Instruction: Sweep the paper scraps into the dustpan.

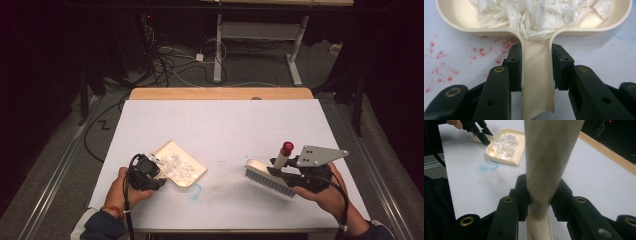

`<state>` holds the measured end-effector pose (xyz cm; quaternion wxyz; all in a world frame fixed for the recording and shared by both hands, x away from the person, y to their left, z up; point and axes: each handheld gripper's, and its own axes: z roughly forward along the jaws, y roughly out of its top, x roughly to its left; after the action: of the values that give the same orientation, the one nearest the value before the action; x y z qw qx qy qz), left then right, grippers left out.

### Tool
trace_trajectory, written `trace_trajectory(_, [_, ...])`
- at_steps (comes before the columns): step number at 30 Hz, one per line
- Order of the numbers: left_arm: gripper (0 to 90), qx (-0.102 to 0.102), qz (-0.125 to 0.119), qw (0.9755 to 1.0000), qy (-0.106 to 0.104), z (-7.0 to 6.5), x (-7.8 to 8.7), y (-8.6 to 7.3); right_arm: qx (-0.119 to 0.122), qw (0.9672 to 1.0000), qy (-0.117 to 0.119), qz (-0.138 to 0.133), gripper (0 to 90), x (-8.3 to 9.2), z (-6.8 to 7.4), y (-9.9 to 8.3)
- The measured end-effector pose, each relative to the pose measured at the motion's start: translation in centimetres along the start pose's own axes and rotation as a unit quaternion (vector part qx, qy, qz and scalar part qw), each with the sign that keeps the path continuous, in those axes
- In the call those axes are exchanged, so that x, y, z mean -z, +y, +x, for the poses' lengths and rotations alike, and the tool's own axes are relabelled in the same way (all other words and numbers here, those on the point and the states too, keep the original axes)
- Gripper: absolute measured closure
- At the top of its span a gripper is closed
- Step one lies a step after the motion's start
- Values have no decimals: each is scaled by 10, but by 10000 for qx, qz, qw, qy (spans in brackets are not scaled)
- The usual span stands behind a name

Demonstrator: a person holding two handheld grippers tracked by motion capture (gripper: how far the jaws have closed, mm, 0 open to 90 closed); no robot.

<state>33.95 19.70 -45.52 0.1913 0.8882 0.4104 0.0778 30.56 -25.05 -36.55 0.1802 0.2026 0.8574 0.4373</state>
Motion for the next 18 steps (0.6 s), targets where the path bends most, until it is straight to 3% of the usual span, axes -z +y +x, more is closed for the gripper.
trace_trajectory(8, [633,151,-103,9998,113,6,-1,3,-266,9995,121,132,709,27,-18,-13])
trace_trajectory(12, [633,243,-155,9994,182,7,-2,5,-241,9992,101,297,709,28,-22,-18])
trace_trajectory(15, [633,238,-108,9989,392,8,-3,8,-316,9988,154,338,708,26,-25,-22])
trace_trajectory(18, [633,337,-206,9987,326,11,-3,11,-329,9984,201,409,708,24,-27,-25])
